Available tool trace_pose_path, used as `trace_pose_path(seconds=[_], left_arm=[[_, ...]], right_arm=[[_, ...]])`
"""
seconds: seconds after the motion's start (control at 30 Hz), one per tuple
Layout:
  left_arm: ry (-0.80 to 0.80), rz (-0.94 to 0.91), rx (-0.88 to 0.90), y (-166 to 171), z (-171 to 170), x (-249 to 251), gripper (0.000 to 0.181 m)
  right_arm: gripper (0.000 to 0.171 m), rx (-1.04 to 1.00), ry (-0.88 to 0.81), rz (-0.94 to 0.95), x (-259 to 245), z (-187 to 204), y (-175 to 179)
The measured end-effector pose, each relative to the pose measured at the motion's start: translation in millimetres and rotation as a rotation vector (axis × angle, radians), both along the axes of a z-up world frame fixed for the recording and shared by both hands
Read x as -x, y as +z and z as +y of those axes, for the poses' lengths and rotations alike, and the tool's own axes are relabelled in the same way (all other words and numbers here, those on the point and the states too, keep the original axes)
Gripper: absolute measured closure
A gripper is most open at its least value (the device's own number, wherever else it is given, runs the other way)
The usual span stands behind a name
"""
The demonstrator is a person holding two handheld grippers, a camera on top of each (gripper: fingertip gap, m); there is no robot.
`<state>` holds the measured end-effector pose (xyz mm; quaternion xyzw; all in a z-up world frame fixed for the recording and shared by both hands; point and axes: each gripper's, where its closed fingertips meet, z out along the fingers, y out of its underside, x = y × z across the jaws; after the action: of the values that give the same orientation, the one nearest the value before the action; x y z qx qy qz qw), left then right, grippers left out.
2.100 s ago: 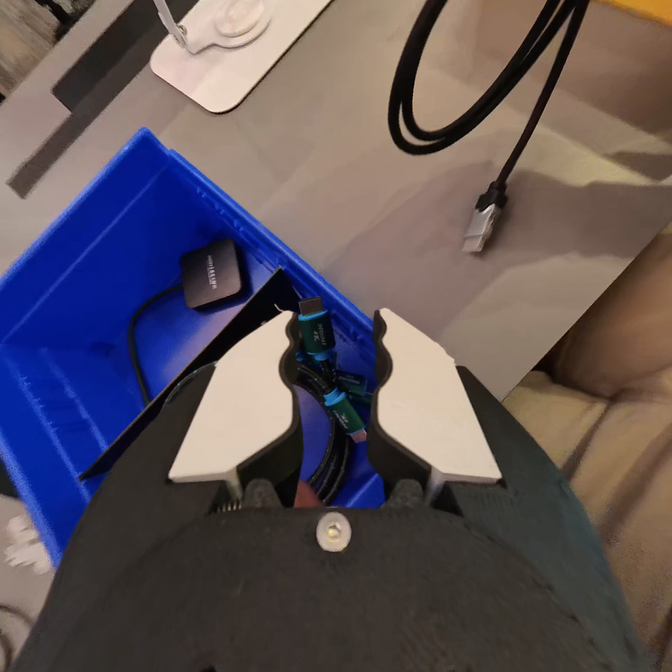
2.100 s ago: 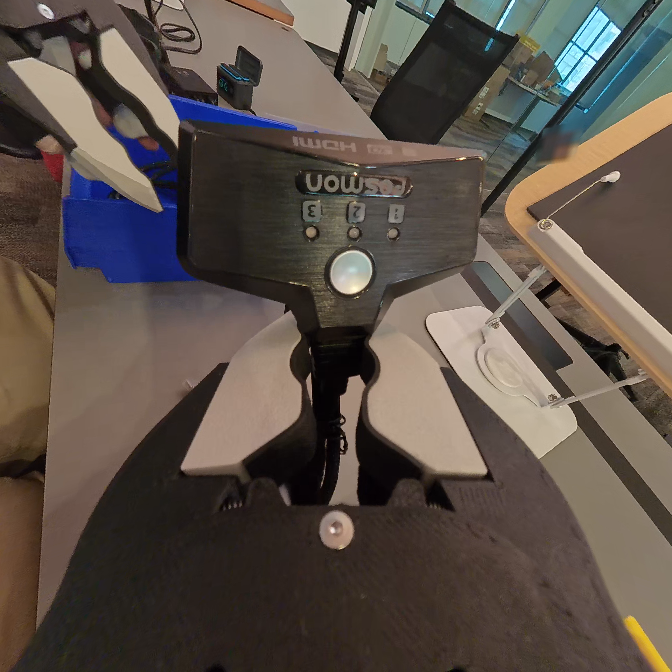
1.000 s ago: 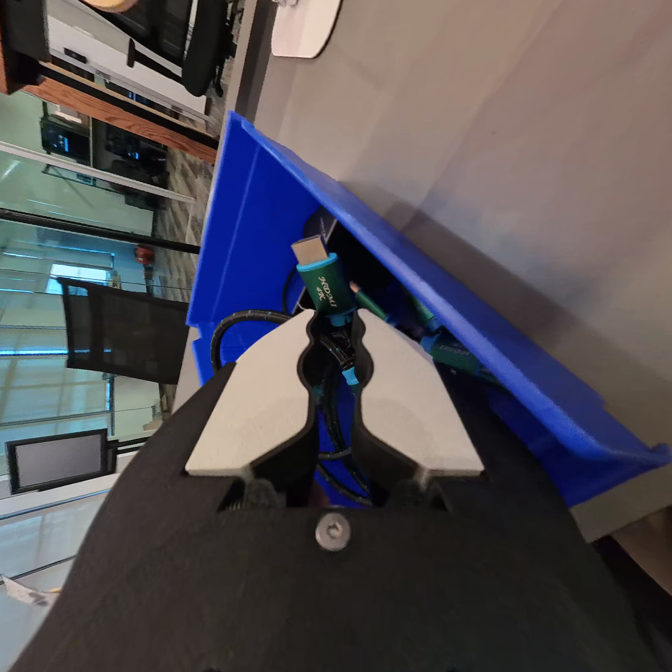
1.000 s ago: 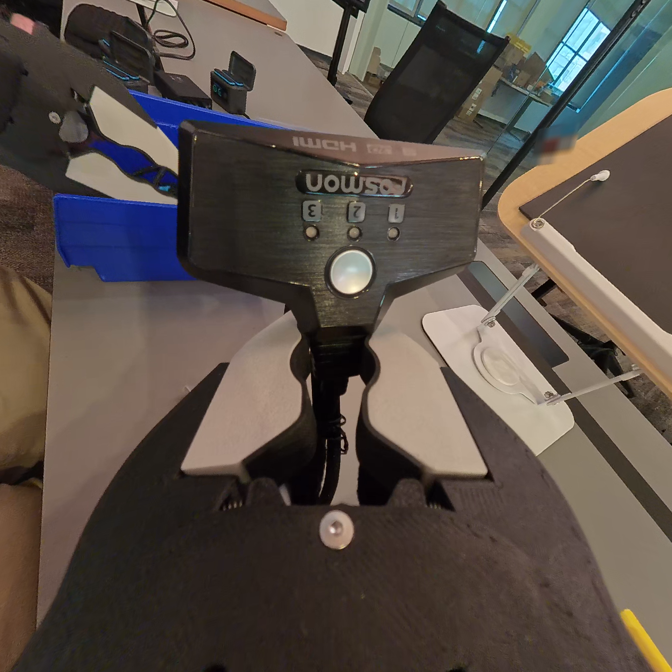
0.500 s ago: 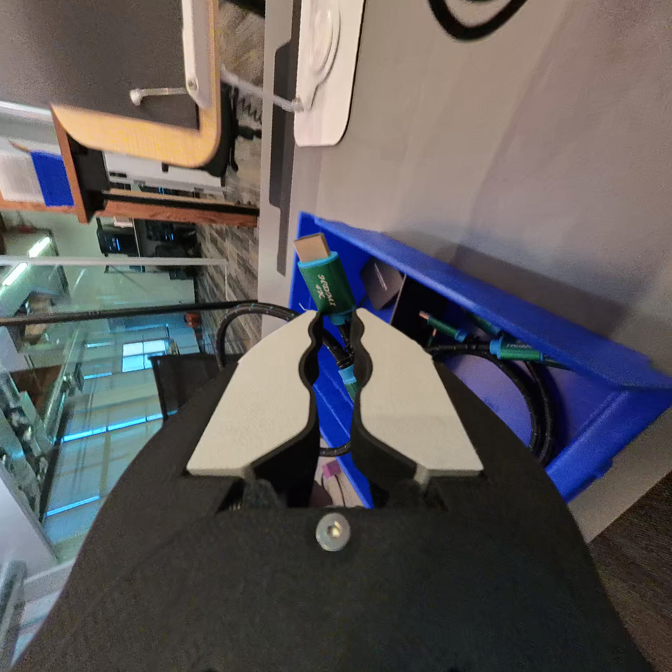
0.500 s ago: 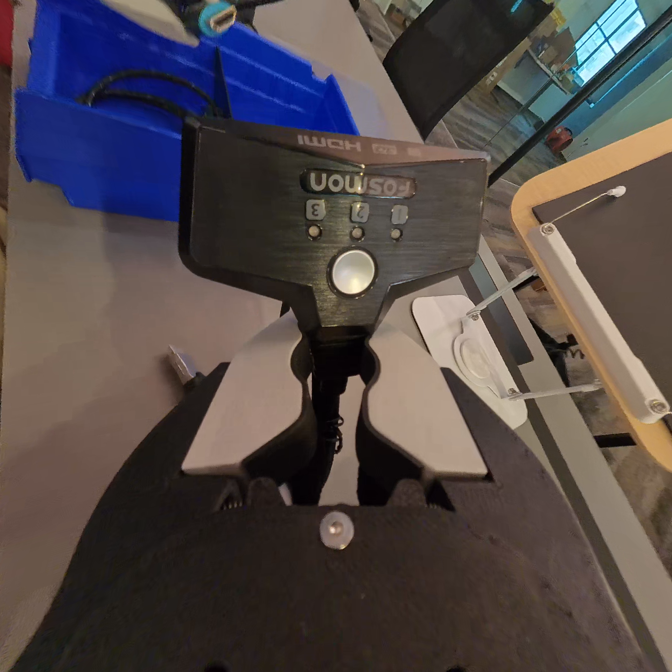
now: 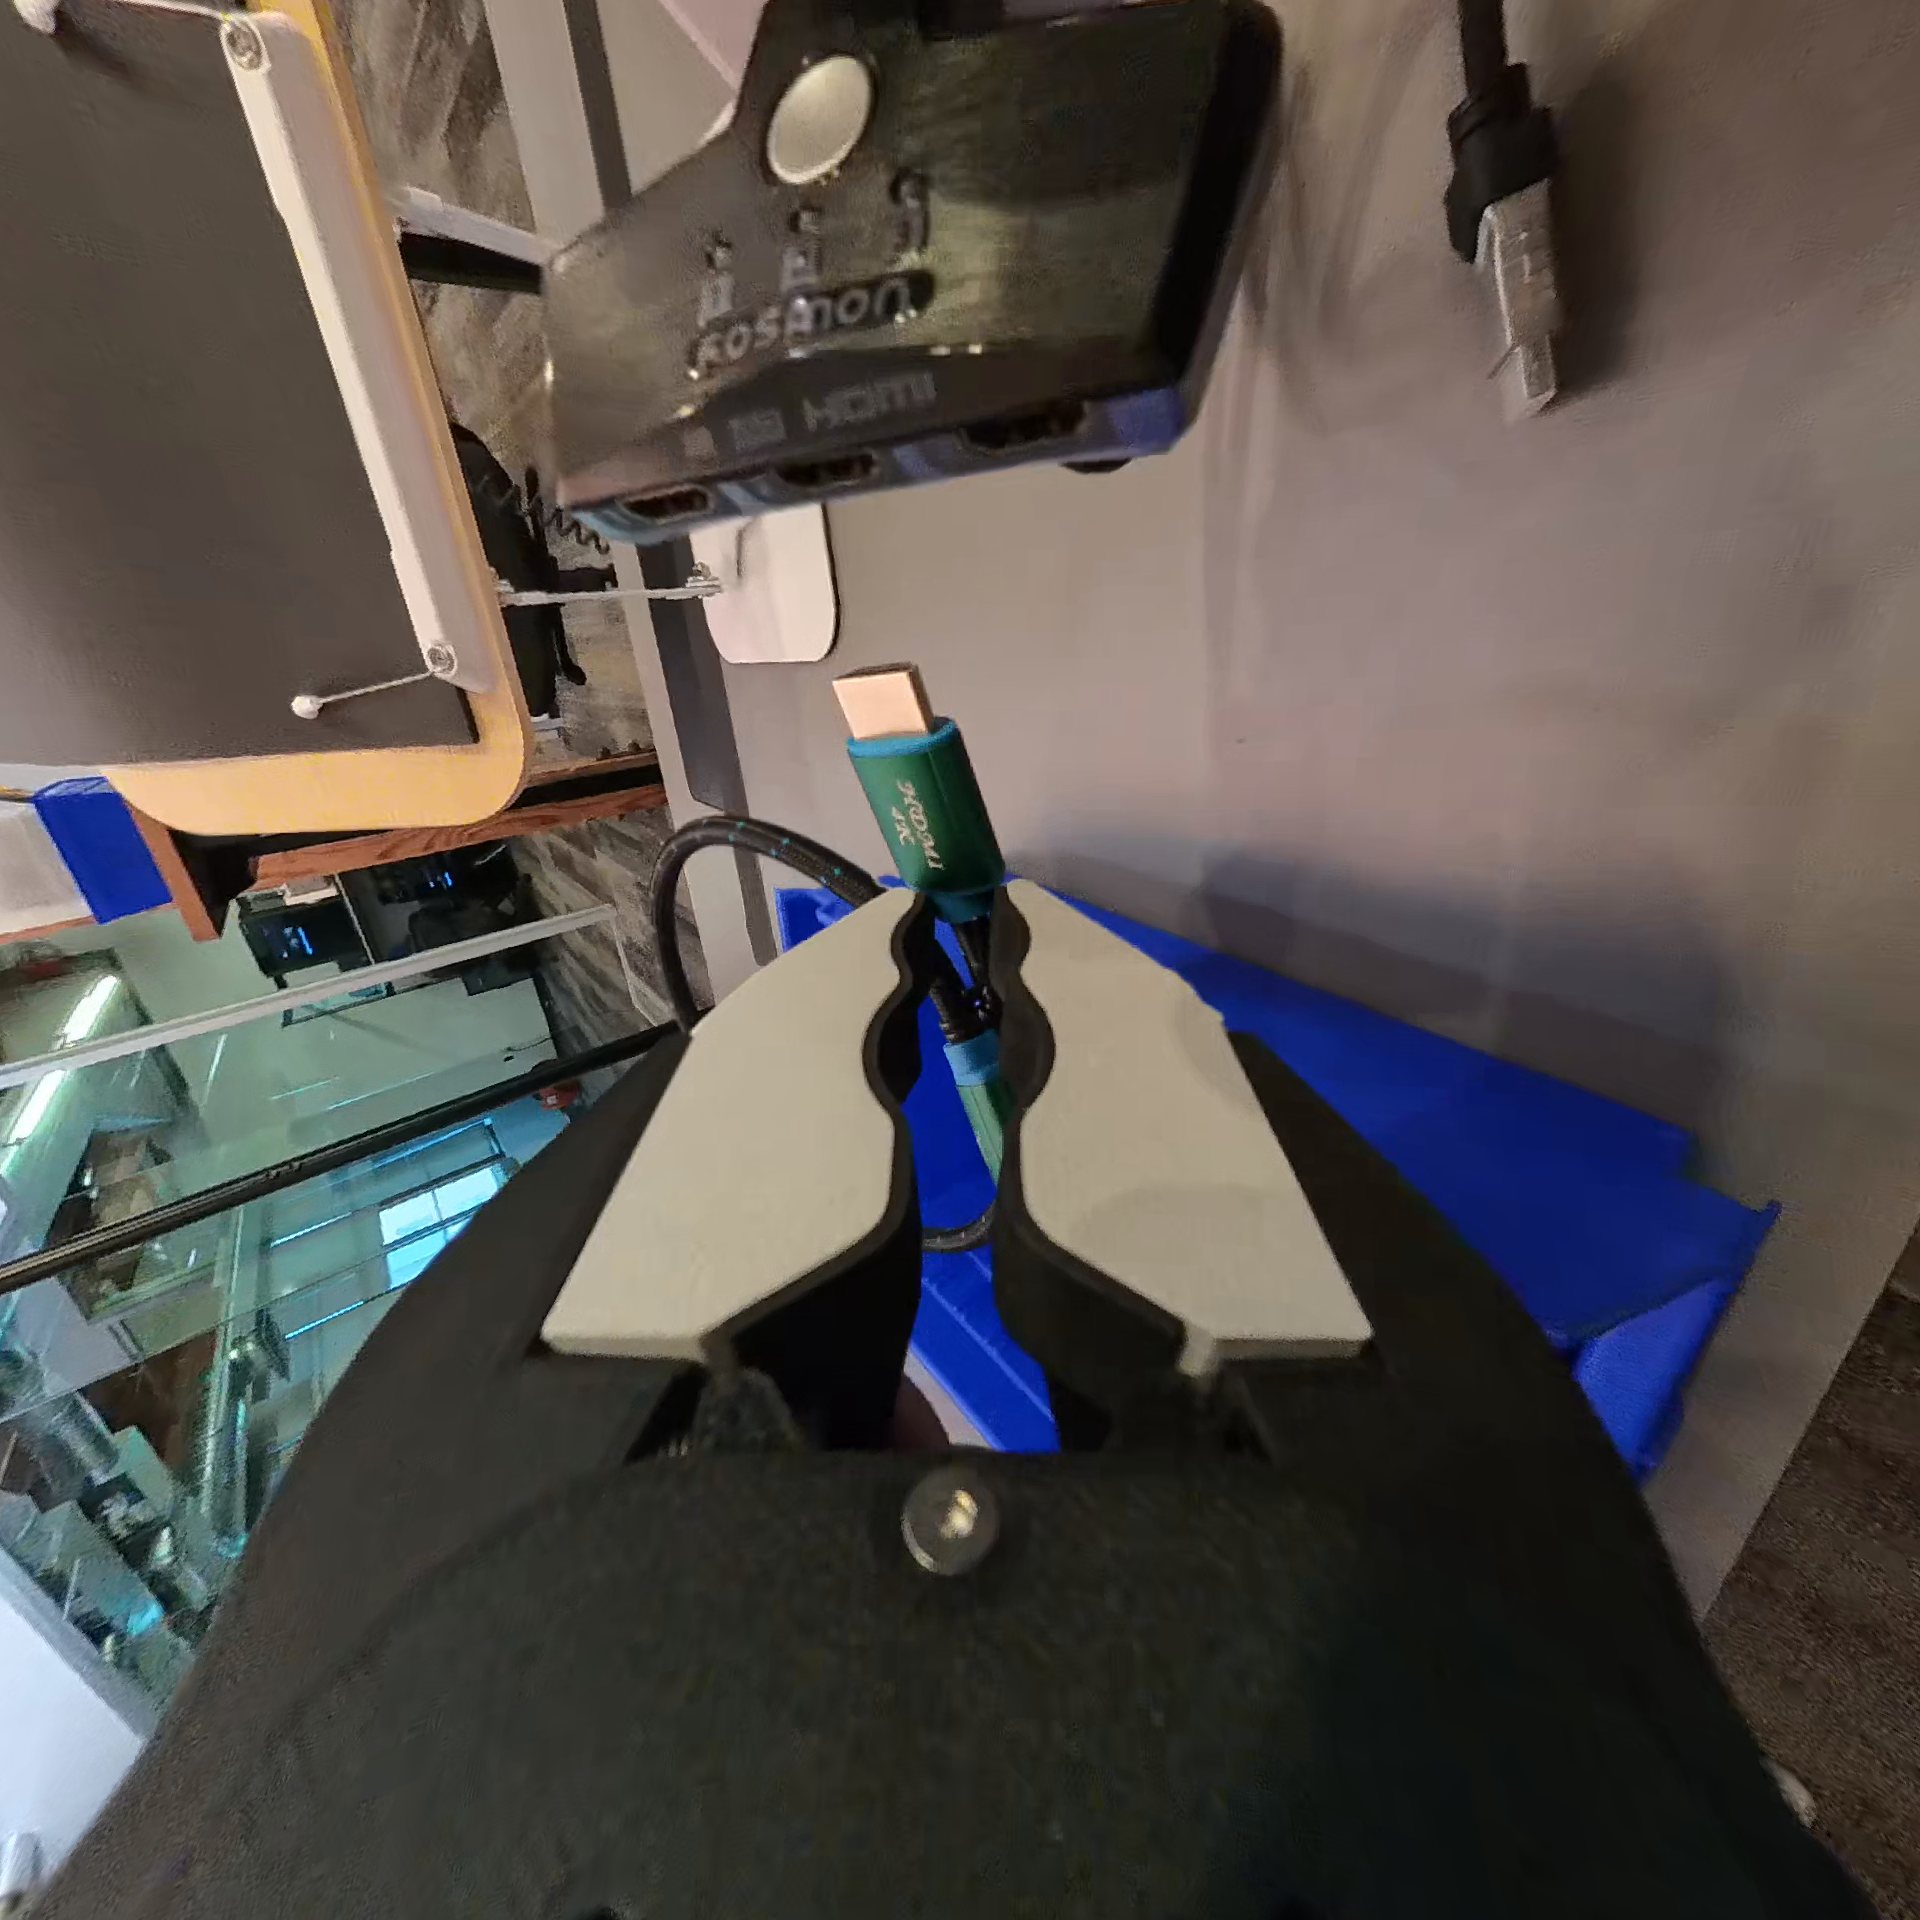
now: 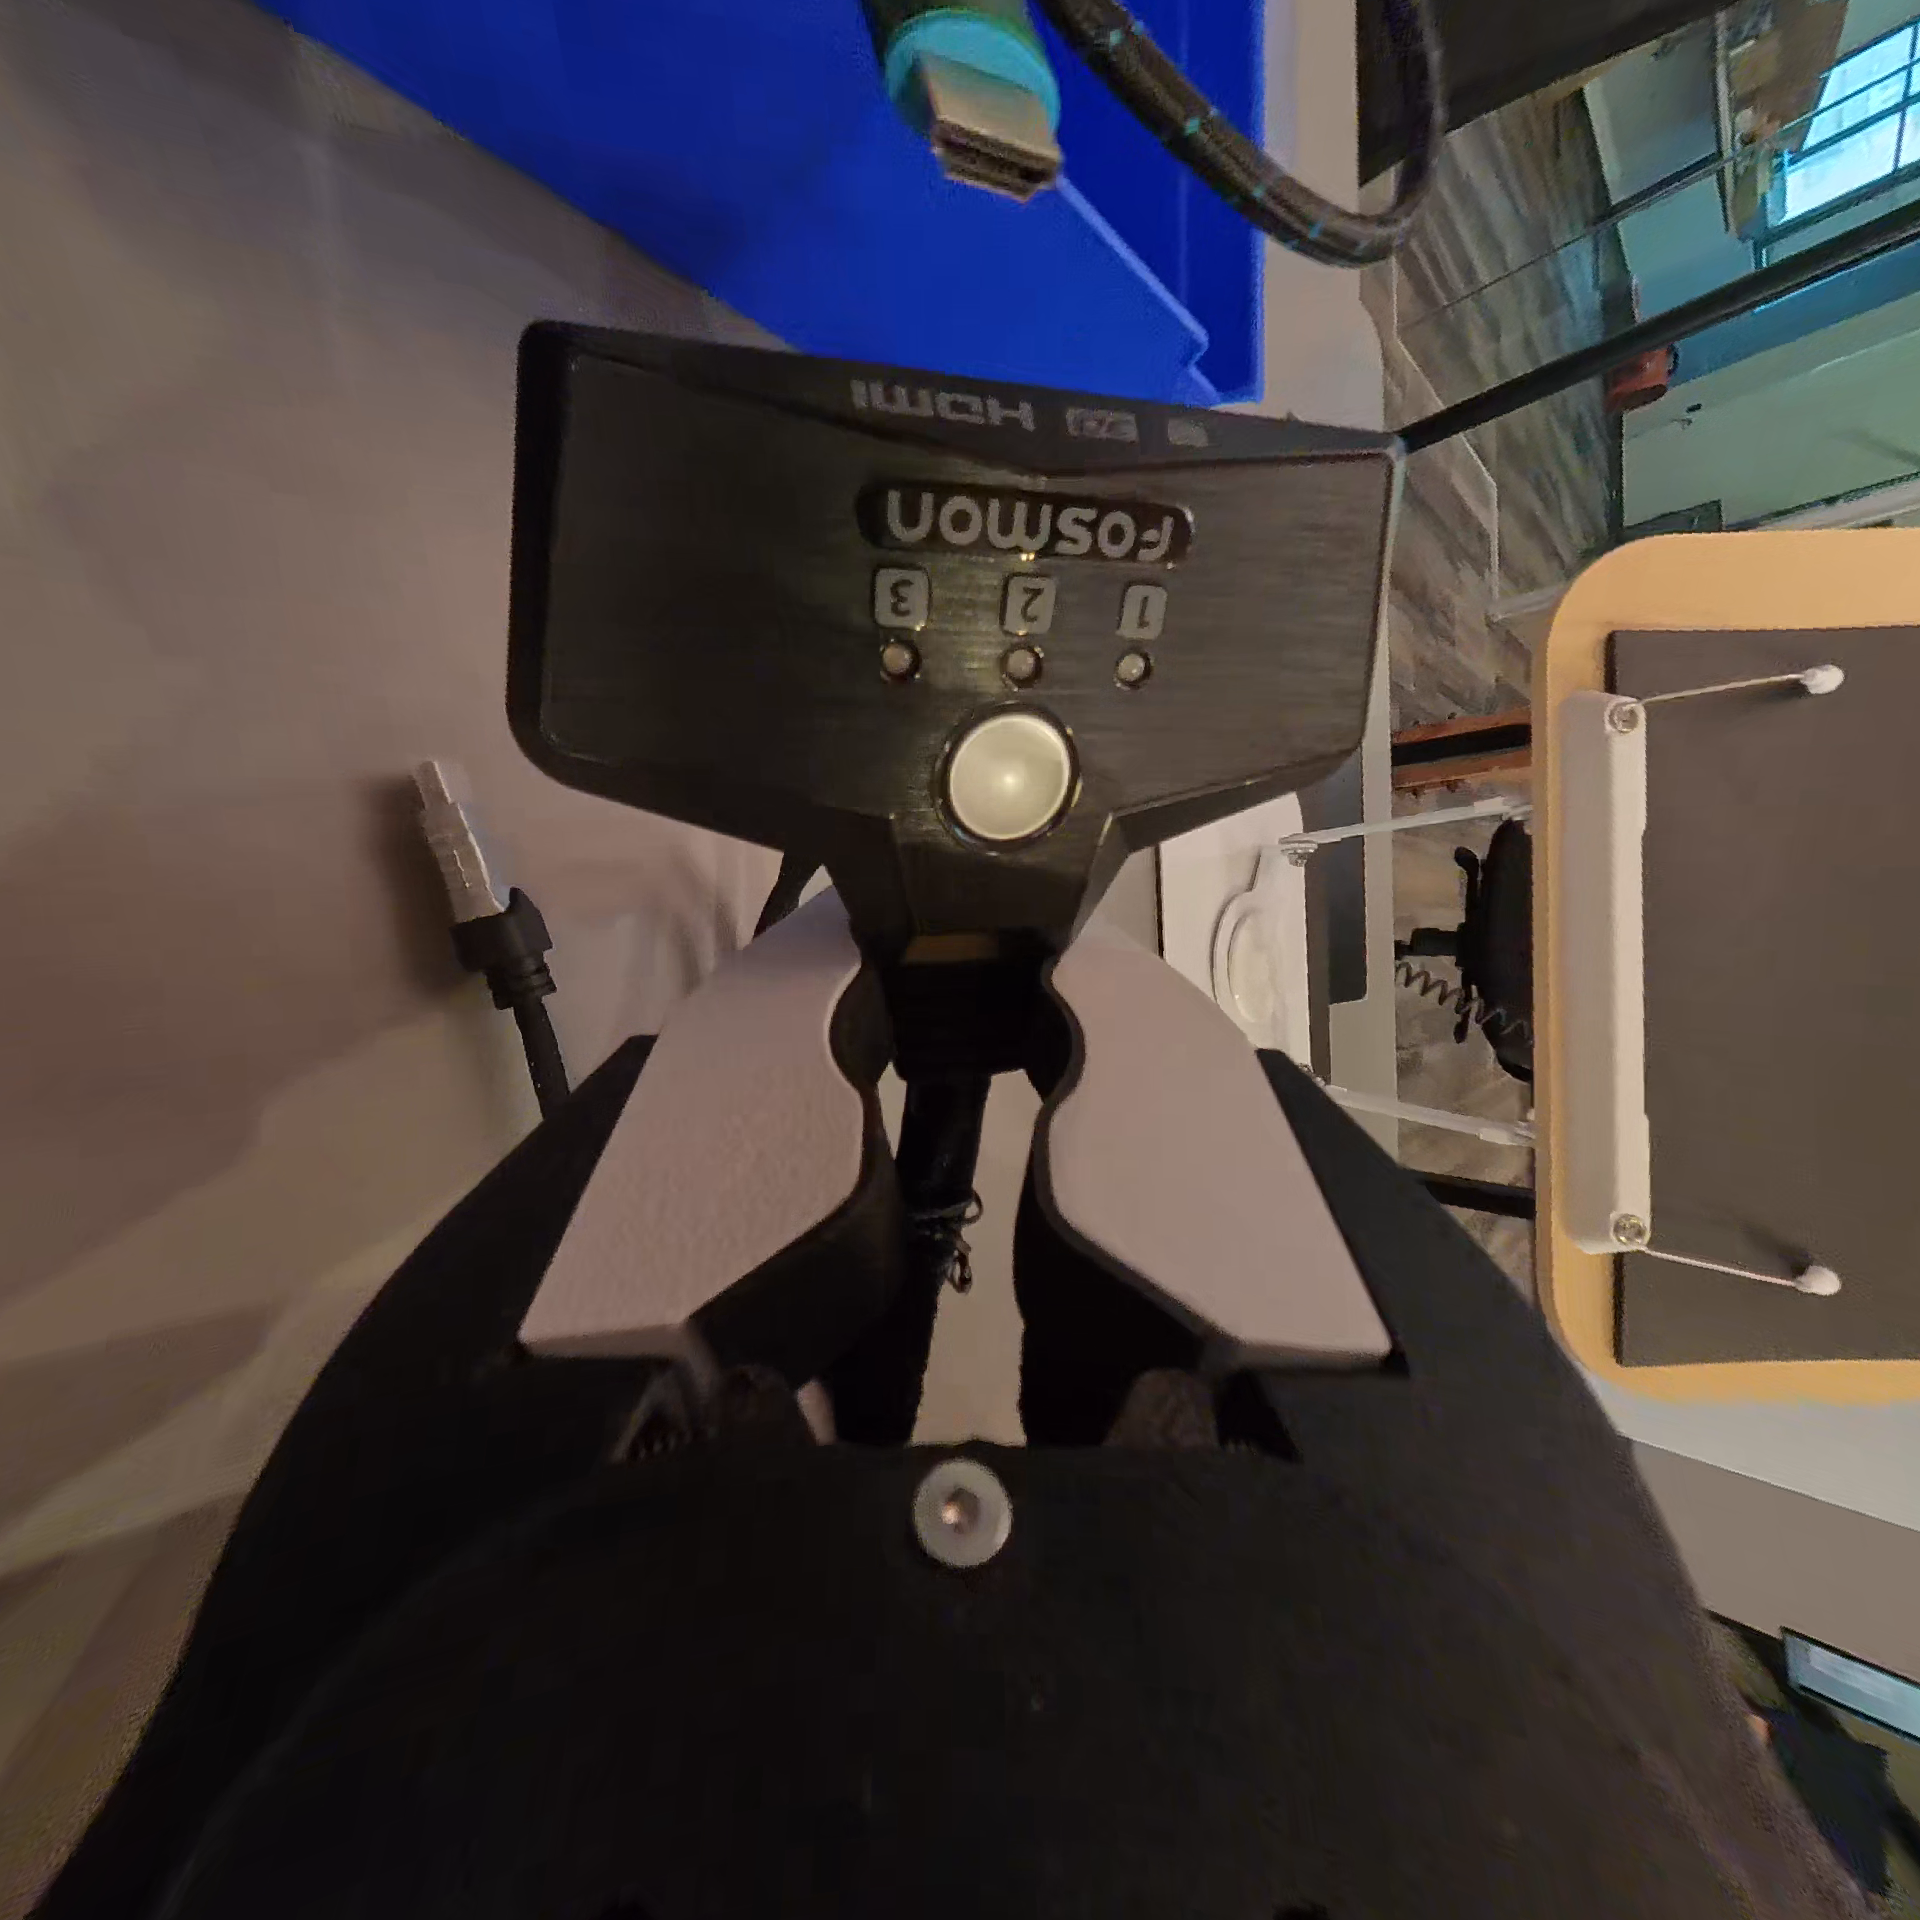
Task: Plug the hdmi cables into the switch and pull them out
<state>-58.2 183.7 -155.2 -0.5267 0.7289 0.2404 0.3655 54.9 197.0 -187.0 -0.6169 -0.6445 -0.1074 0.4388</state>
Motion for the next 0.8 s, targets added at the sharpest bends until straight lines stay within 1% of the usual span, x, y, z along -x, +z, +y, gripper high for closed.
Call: trace_pose_path(seconds=[0.13,0.23,0.3,0.4,0.57,0.8], left_arm=[[0.002,0.026,-0.051,3.3,2.4,-1.5,0.171],[0.01,0.066,-0.141,3.0,6.1,-4.3,0.171],[0.011,0.079,-0.165,0.3,5.4,-8.4,0.171],[0.001,0.088,-0.165,-4.9,1.9,-12.9,0.171],[0.004,0.11,-0.195,-4.4,2.3,-13.6,0.171],[0.026,0.139,-0.178,-11.5,1.2,-12.8,0.171]], right_arm=[[0.15,0.016,0.007,-0.029,2.7,-1.6,-6.5],[0.15,0.043,0.006,-0.025,4.5,-3.9,-7.8],[0.15,0.049,-0.004,-0.04,3.8,-3.7,-9.4],[0.15,0.066,-0.01,-0.046,3.4,-3.9,-11.9],[0.15,0.085,-0.022,-0.053,1.7,-3.6,-14.7],[0.15,0.091,-0.031,-0.095,0.9,-4.4,-19.4]])
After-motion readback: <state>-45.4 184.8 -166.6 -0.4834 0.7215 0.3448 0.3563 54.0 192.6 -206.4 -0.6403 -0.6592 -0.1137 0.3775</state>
